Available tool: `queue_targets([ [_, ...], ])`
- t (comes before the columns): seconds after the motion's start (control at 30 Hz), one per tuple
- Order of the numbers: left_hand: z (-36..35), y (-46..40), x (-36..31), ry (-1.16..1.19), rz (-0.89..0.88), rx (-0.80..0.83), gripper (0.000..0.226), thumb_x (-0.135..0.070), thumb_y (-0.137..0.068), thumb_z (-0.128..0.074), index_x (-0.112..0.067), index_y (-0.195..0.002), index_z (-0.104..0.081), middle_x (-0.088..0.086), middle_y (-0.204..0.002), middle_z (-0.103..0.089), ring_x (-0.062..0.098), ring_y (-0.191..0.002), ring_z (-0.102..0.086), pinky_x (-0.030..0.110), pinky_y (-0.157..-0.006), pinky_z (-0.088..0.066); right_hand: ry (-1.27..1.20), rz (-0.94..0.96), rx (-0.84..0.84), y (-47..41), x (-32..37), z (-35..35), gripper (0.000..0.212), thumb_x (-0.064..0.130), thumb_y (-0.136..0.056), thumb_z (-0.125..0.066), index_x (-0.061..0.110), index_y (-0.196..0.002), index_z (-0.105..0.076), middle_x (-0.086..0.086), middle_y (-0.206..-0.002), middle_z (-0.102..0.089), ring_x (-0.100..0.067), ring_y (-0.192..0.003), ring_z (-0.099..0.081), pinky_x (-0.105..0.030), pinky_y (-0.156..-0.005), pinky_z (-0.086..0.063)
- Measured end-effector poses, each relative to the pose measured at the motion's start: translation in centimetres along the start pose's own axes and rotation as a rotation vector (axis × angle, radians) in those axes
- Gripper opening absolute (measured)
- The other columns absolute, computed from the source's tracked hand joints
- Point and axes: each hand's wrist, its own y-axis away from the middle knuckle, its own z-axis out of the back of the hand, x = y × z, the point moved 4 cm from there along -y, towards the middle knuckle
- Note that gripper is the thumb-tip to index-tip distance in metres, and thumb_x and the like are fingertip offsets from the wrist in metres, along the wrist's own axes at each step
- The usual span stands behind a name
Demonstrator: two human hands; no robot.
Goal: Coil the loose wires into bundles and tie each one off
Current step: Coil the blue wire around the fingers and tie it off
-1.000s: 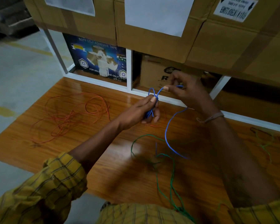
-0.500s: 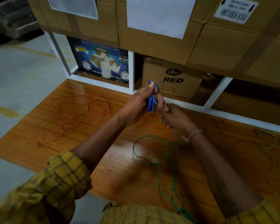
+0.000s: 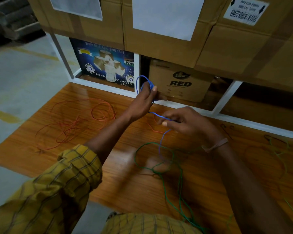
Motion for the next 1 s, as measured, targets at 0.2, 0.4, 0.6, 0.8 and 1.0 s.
queue_targets([
  [0.2,-0.9,2.0,0.4,0.040,0.008,0.245,0.031,-0.037,-0.117,-0.032,-0.008,-0.113,-0.042,0.022,-0.099,-0.073,0.032,-0.089,-0.074,0.038,-0.085,-0.055,-0.165,0.034,-0.119,0.6,0.4,5.0,0.012,0.021,-0.098,-0.069,0.011,-0.095,-0.075,-0.009,-0.081,-0.068,-0.006,-0.072,-0.059,-0.028,-0.066,-0.046],
  [0.4,-2.1,4.4,0.1,0.224,-0.023,0.413,0.032,-0.027,-0.119,-0.020,-0.002,-0.108,-0.036,0.020,-0.073,-0.063,0.030,-0.057,-0.056,0.032,-0.062,-0.045,-0.185,0.020,-0.337,-0.6,-1.4,6.6,0.013,0.018,-0.099,-0.067,0.008,-0.100,-0.074,0.006,-0.085,-0.068,0.004,-0.077,-0.059,-0.012,-0.068,-0.044],
  [0.6,-2.5,5.6,-1.1,0.316,-0.034,0.543,0.024,-0.027,-0.118,-0.022,-0.014,-0.106,-0.038,0.015,-0.065,-0.048,0.033,-0.052,-0.028,0.023,-0.051,-0.034,-0.233,0.016,-0.529,-2.6,-4.2,6.1,0.012,0.018,-0.093,-0.074,0.007,-0.092,-0.071,0.005,-0.087,-0.066,-0.001,-0.085,-0.060,-0.018,-0.079,-0.046],
  [0.8,-2.8,6.2,-3.3,0.609,-0.024,0.610,0.025,-0.025,-0.117,-0.020,-0.013,-0.111,-0.041,0.011,-0.067,-0.043,0.019,-0.048,-0.041,0.047,-0.062,-0.028,-0.174,-0.129,-0.487,-3.1,-7.4,3.8,0.029,0.034,-0.088,-0.074,0.005,-0.083,-0.070,0.001,-0.088,-0.070,-0.010,-0.084,-0.063,-0.032,-0.076,-0.049],
  [1.0,-1.5,4.2,-4.4,0.861,-0.012,0.433,0.032,-0.032,-0.116,-0.024,-0.011,-0.102,-0.044,0.014,-0.073,-0.058,0.030,-0.072,-0.066,0.038,-0.073,-0.054,-0.200,-0.231,-0.374,-2.4,-6.7,-1.5,0.020,0.015,-0.103,-0.058,0.017,-0.089,-0.073,0.015,-0.070,-0.065,0.001,-0.062,-0.057,-0.022,-0.062,-0.045],
])
